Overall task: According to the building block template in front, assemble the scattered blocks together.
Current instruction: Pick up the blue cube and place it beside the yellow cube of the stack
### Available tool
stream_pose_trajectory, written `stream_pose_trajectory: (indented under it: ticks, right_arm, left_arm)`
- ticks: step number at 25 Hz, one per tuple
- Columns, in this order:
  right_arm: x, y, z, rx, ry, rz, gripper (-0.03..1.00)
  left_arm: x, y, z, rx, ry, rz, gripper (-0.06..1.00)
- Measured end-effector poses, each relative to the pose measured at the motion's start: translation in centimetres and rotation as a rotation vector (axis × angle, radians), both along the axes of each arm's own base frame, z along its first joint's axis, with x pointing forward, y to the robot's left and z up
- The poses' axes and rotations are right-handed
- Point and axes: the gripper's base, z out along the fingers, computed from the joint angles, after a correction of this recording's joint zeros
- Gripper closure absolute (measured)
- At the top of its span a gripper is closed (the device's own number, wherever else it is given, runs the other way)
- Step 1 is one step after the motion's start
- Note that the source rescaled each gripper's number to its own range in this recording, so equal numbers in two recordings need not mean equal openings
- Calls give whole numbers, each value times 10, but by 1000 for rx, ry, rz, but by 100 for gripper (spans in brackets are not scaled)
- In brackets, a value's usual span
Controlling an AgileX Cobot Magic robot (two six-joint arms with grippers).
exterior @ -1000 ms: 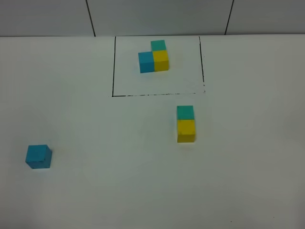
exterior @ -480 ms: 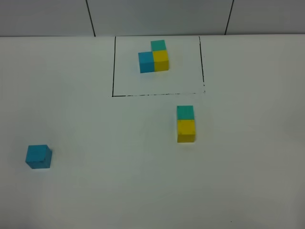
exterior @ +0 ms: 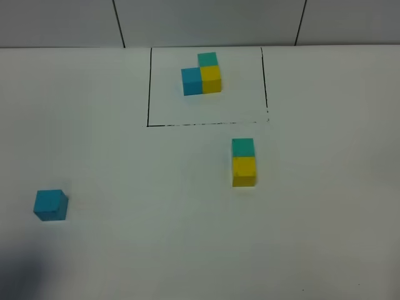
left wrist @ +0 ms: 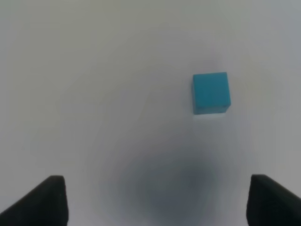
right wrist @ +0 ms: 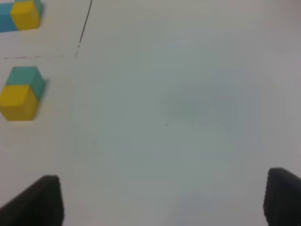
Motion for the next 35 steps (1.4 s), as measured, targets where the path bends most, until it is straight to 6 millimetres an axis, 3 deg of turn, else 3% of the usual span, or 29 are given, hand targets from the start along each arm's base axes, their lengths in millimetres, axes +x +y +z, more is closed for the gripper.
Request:
stream_pose_trajectory:
  ticks: [3,6,9,13,17,22,25,32,35]
  right_arm:
    - [0,0,0,0,0,0,23]
    - [0,0,0,0,0,0,23]
    - [0,0,0,0,0,0,23]
    - [0,0,0,0,0,0,23]
    - [0,0,0,0,0,0,23]
    - [0,0,0,0,0,0,23]
    - [0,0,0,0,0,0,23]
    - [0,0,0,0,0,0,23]
    - [0,0,0,0,0,0,23]
  left_arm:
    - [53,-1,7,-13,138,20,-5]
    - [106,-7,-5,-65,280,30,-5]
    - [142,-14,-26,-128,389,14,-5]
    - [167,-27,-63,-130,530,-39,-5]
    - [182,-39,-90,-121,592,-64,-5]
    - [187,-35,-98,-78,590,7,-5]
    - [185,-33,-99,-66,586,27,-5]
    - [167,-31,-134,-70,578,36,-6]
    - [166,-31,-138,-74,551,34,-6]
